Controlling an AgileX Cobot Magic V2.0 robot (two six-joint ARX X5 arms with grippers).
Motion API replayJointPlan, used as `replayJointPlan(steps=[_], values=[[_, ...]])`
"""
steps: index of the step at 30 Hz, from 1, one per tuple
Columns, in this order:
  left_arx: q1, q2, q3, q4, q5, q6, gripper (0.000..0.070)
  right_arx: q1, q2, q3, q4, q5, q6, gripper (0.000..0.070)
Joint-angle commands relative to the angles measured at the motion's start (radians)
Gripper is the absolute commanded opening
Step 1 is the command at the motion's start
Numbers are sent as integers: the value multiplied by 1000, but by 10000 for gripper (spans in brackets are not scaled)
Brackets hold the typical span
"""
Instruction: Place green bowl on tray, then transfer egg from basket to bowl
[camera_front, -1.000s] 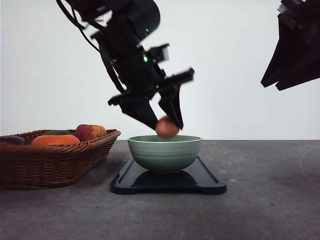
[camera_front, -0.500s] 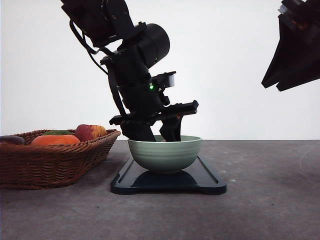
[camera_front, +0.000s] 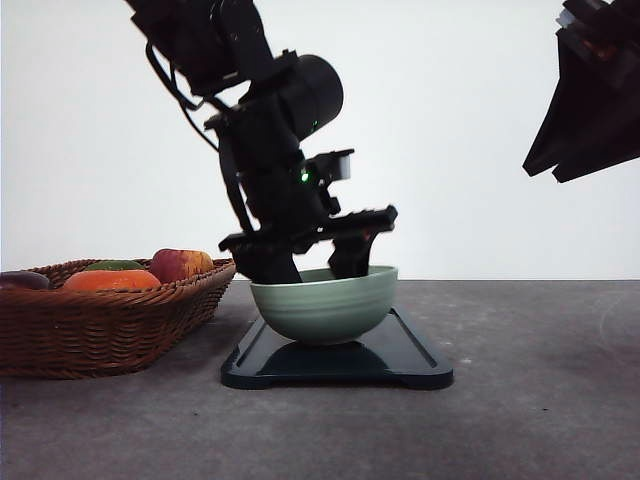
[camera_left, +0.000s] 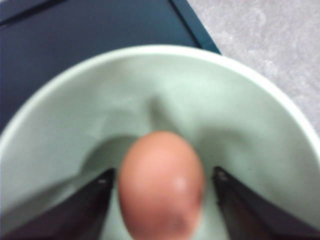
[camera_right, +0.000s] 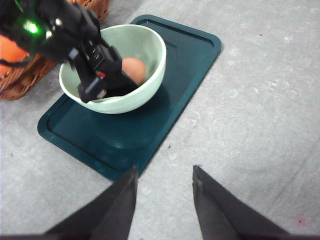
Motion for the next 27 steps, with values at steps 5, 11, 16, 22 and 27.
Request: replayJointPlan(steps=[5,11,16,22,27], values=[[-9,25,146,-101,-6,6,512,4,8,5,4,0,-1,212],[-2,11,271,-297,-5,15,511,4,8,5,-16,1,-1,212],[9,-57,255,-355,-5,48,514,4,8,5,-43,1,-1,212],[13,-227,49,-262,-4,52,513,4,8,5,-61,1,-1,212],[20,-428,-203,-158,-5,27,513,5,8,5,-62,0,-1,212]])
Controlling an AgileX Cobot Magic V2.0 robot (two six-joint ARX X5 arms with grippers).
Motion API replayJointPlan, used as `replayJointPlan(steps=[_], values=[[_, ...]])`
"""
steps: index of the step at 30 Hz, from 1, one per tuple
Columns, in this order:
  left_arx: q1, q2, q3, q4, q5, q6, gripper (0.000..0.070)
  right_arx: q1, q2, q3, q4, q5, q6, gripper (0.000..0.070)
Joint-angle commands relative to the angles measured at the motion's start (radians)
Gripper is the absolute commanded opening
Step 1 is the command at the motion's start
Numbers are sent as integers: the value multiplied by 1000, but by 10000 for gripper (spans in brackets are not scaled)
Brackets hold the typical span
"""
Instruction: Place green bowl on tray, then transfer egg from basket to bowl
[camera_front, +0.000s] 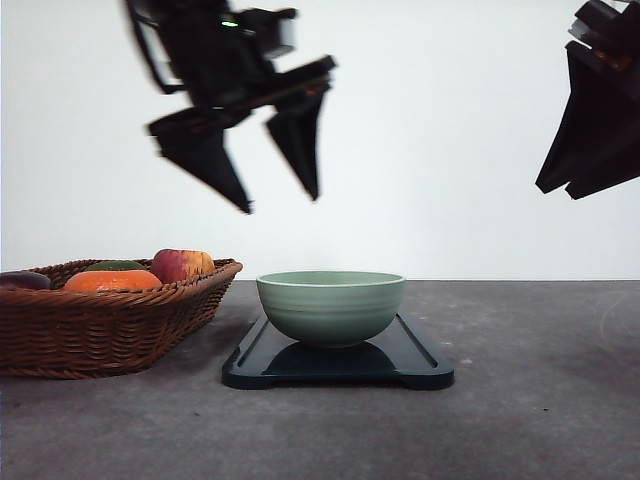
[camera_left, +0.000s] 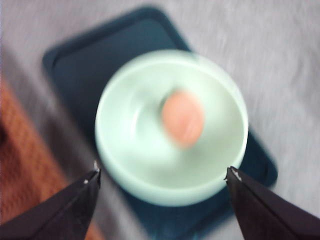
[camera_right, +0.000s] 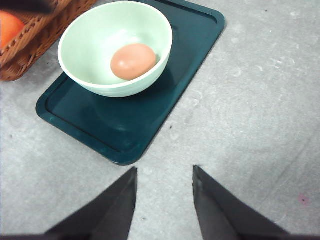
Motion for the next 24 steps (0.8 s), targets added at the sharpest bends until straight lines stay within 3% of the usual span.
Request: replayJointPlan(steps=[1,7,13,19,24], values=[[1,-57,-75,28,-5,-21,513,5,8,5,3,0,-1,212],[49,-307,-341,77,-6,-106,513,5,8,5,3,0,-1,212],[119,-550,-547,82,-6,-111,512,5,8,5,3,0,-2,212],[211,-749,-676,78,-1,-102,506,5,8,5,4,0,-5,212],[279,-835,-693,51,1,-100,506,5,8,5,3,-1,-5,213]])
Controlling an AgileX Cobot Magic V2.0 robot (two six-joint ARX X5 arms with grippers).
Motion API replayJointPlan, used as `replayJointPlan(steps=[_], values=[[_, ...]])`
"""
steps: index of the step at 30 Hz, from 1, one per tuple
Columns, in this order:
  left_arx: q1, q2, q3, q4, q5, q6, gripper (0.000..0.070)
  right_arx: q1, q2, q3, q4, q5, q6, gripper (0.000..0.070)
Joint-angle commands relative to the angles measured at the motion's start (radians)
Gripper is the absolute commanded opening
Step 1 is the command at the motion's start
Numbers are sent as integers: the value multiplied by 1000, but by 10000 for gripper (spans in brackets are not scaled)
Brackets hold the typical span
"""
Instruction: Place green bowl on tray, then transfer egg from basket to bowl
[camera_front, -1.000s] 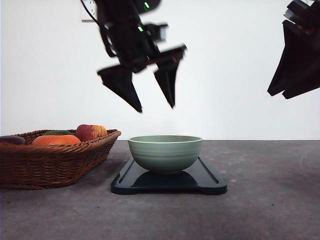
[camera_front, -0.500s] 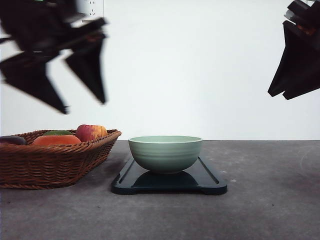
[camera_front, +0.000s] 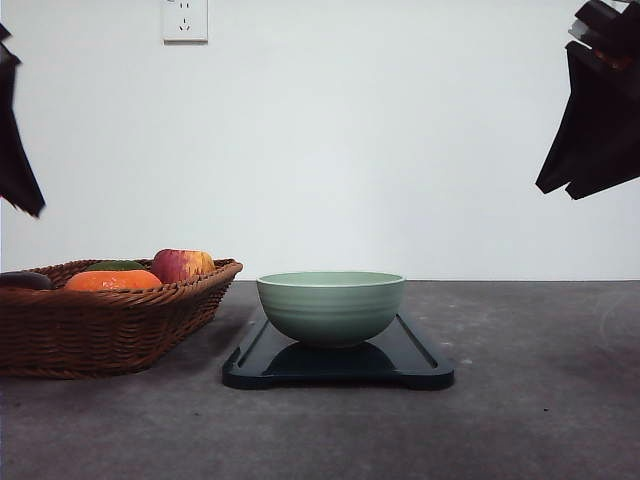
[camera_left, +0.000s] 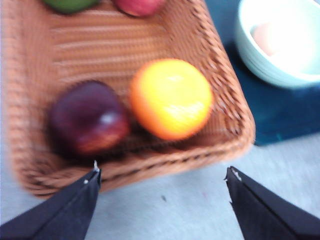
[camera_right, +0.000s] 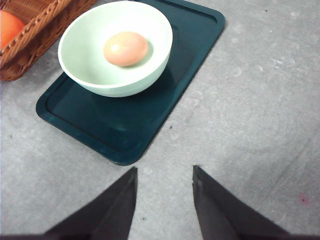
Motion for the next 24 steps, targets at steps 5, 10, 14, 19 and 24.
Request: replayJointPlan(steps=[5,10,14,19,24], values=[[29,-20,4,17,-4,15,507,5,8,5,1,-3,-9,214],[29,-19,5,16,2,22,36,5,8,5,11,5,-11,20],[29,-21,10,43,2,24,0,5,5,5,26,-11,-12,16],[29,-24,11,45,2,24,0,5,5,5,36,-11,-12,16],[29,-24,11,45,2,24,0,5,5,5,36,-11,-12,16]])
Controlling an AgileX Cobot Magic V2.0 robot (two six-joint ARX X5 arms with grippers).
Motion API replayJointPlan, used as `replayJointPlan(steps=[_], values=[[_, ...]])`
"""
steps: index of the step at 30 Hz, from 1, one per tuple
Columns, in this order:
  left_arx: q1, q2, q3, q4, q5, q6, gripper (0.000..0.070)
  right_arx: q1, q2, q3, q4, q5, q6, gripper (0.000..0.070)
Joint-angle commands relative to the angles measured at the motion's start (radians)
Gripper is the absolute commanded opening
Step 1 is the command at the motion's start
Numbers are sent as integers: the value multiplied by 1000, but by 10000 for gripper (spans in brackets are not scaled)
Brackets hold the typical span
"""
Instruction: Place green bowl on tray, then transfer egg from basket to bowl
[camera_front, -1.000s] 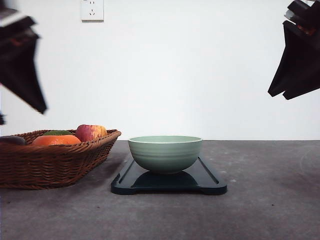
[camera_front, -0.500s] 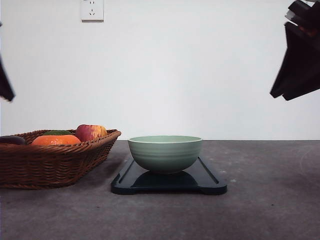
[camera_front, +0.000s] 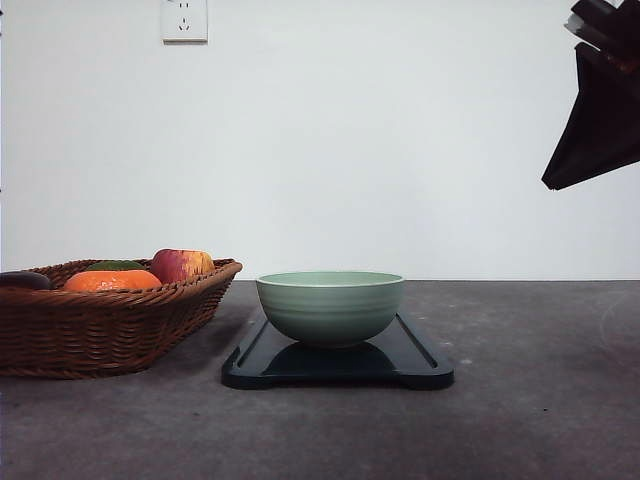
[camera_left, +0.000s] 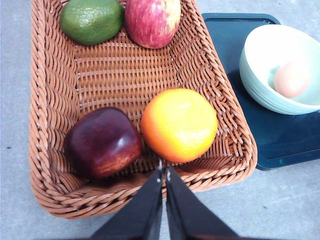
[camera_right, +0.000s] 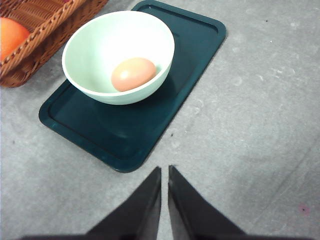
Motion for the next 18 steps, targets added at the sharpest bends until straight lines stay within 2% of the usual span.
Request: replayJointPlan(steps=[1,4,6,9,18], values=[[-4,2,11,8,0,10,0,5,6,5,12,-3,-8,16],[-3,-8,11,5,-2,14,0,5,6,5,12,-3,-8,16],[16,-36,7,19,-20,64,0,5,6,5,12,-4,-8,16],[64,-111,-23,76,-20,68,0,5,6,5,12,-3,-8,16],[251,-462,-294,272,-20,71,0,5,6,5,12,-3,-8,16]])
